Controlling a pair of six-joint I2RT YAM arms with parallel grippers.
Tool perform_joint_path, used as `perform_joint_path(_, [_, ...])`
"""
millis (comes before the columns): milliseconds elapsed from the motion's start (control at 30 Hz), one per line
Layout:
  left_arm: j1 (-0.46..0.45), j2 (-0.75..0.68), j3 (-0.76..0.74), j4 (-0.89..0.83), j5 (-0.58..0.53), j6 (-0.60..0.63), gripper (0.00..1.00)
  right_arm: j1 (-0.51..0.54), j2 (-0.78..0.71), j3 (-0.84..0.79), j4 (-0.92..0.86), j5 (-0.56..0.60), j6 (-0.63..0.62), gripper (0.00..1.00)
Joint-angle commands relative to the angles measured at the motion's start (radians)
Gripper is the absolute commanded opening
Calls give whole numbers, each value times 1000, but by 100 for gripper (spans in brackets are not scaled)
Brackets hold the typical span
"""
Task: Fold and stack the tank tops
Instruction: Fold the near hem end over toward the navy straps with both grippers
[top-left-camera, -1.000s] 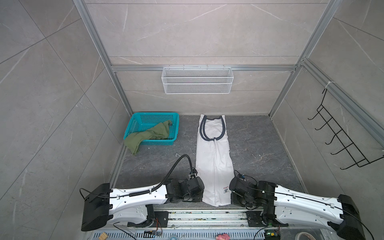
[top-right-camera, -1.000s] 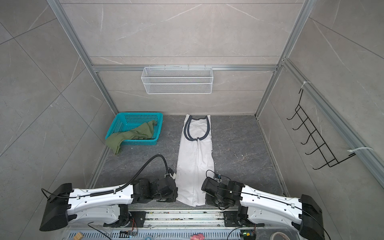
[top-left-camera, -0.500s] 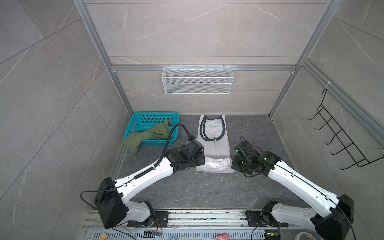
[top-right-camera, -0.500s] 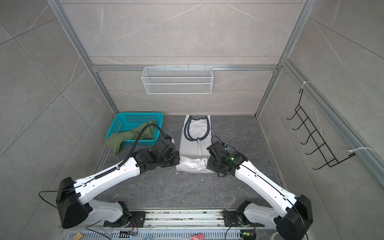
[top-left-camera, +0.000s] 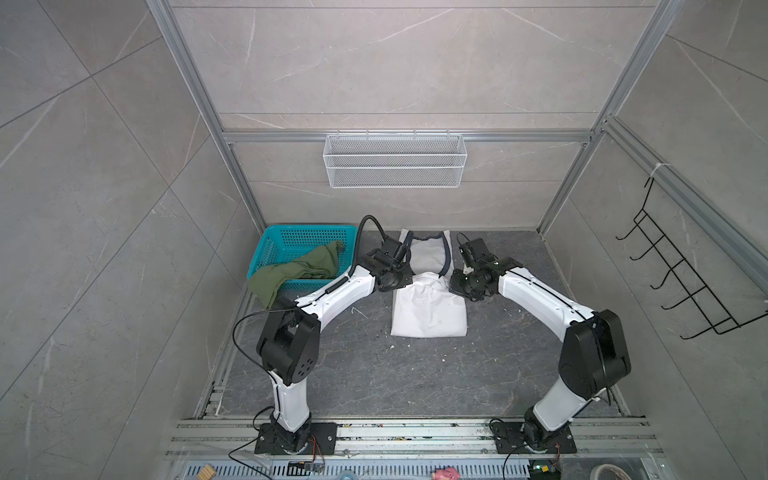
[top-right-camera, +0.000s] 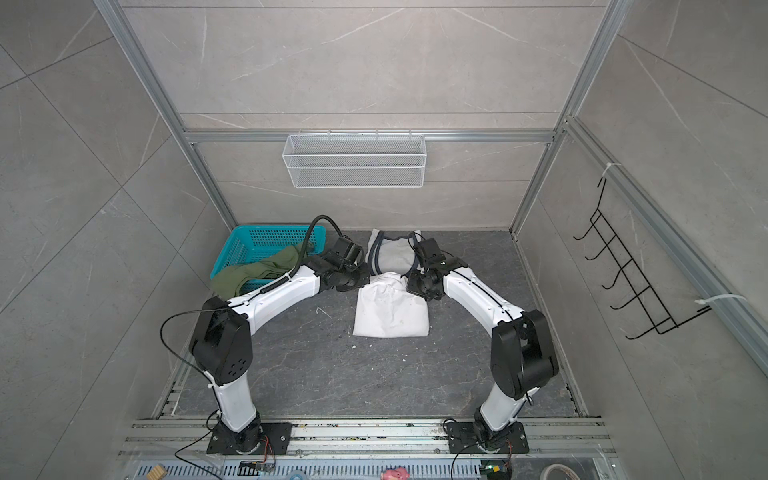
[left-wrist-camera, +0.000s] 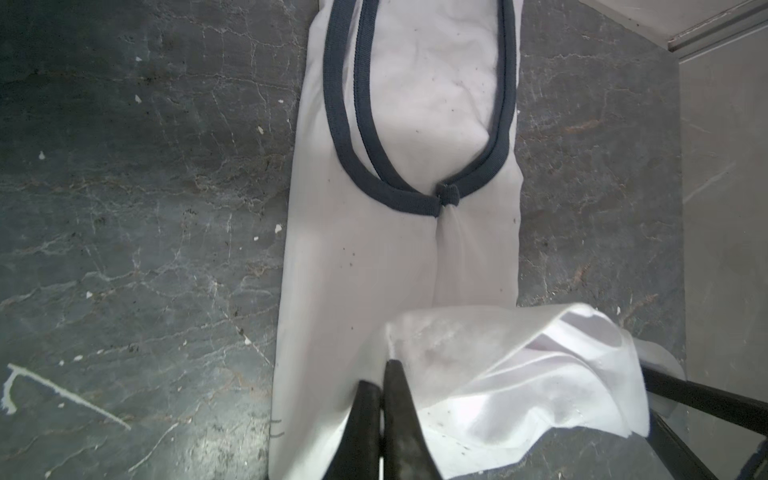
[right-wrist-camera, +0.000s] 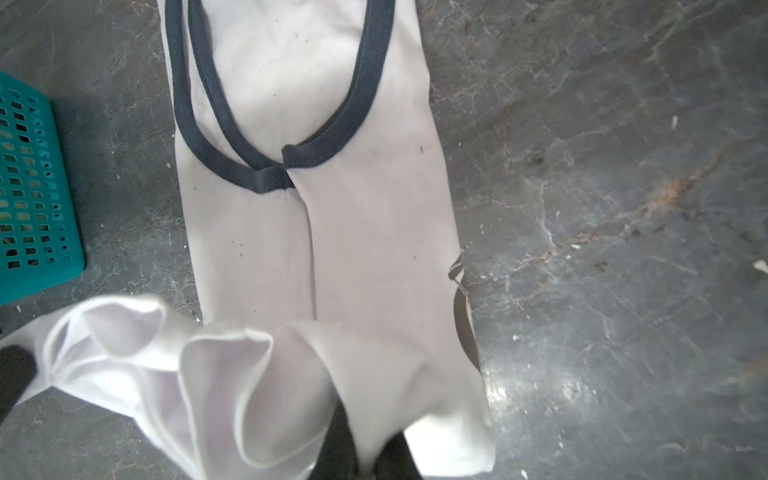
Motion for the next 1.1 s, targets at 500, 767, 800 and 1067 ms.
perform_joint_path(500, [69,290,280,-11,-8,50,0,-64,265,175,48,-10,-35,13])
perform_joint_path(767, [82,338,334,-60,-1,62,21,-71,313,247,-11,3,-59,50])
perform_joint_path(800, [81,327,338,-83,-13,61,27,-71,305,249,-24,9,-63,59])
perform_joint_path(1067, [80,71,191,-153,-75,97,59,-73,70,84,-60,25,-74,76])
